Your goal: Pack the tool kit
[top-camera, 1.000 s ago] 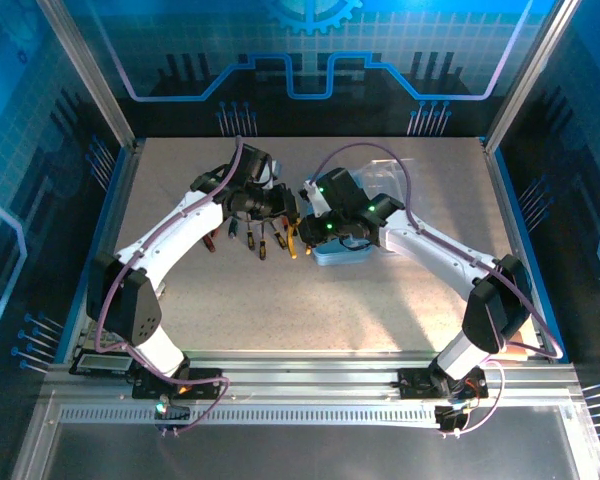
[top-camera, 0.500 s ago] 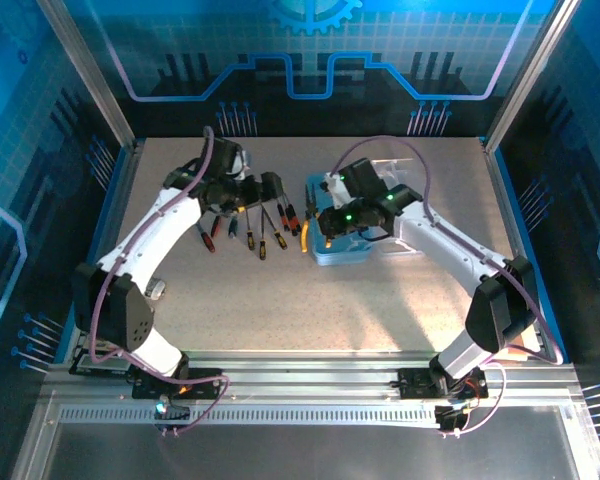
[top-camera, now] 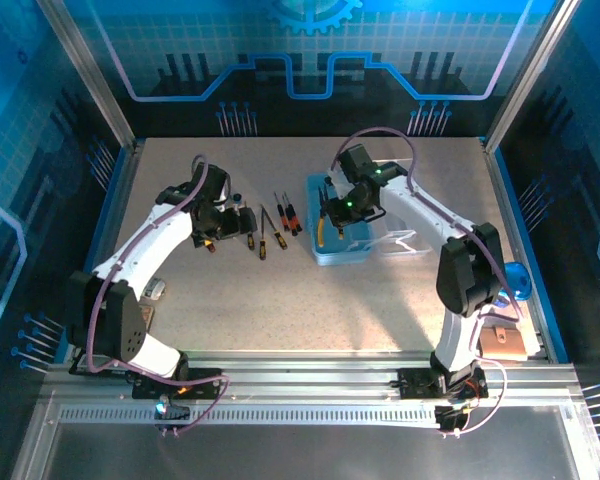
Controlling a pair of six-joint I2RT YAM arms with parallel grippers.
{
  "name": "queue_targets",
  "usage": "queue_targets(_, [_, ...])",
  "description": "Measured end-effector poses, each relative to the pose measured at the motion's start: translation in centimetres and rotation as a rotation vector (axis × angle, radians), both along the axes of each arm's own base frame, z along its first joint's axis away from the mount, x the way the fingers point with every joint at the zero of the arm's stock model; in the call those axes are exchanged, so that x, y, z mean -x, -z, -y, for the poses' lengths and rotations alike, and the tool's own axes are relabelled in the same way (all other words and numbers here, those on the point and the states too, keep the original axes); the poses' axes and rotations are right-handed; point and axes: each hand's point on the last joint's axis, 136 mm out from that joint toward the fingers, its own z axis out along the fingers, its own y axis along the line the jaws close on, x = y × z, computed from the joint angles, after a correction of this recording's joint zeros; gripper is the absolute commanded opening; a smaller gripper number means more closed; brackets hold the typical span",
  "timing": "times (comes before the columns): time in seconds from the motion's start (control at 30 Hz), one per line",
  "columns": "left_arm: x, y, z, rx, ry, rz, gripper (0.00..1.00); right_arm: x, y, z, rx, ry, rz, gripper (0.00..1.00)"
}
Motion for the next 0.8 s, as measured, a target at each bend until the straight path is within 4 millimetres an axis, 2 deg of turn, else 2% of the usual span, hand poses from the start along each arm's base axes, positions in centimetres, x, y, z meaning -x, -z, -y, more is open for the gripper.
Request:
queue_targets(0.23, [0.0, 0.0, 0.0, 0.0, 0.003, 0.002, 0.99, -0.3, 2.5, 0.2, 0.033, 0.039, -0.05, 0.0])
queue_targets(0.37, [0.0, 0.0, 0.0, -0.002, 0.006, 0.004, 0.99, -0.8, 2.8, -0.3, 0.027, 0.056, -0.049, 0.0])
queue_targets(0.63, [-0.1, -0.1, 0.0, -0.001, 0.007, 0.006, 0.99, -1.5, 4.6, -1.2, 0.031, 0.08, -0.06, 0.0])
queue_targets(0.8, [-0.1, -0.1, 0.1, 0.003, 0.008, 0.006, 0.99, -1.8, 5.3, -1.5, 0.043, 0.096, -0.062, 0.06])
